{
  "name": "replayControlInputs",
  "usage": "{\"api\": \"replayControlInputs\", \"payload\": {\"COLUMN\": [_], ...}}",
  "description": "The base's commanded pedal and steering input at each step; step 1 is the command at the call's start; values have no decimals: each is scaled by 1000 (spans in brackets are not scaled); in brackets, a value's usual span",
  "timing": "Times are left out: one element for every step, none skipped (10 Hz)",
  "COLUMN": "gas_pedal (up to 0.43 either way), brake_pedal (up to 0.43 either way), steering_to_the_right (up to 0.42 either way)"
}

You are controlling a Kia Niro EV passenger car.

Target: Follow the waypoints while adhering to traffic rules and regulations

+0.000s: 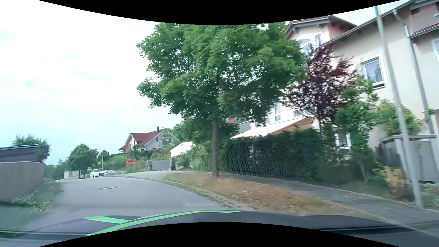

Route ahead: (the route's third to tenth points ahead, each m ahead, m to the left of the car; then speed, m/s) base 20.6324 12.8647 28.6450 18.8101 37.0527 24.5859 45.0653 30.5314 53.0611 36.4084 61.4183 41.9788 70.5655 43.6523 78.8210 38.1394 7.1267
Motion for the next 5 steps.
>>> {"api": "replayControlInputs", "payload": {"gas_pedal": [0, 0, 0, 0, 0], "brake_pedal": [110, 110, 110, 110, 116], "steering_to_the_right": [-267, -267, -267, -266, -265]}}
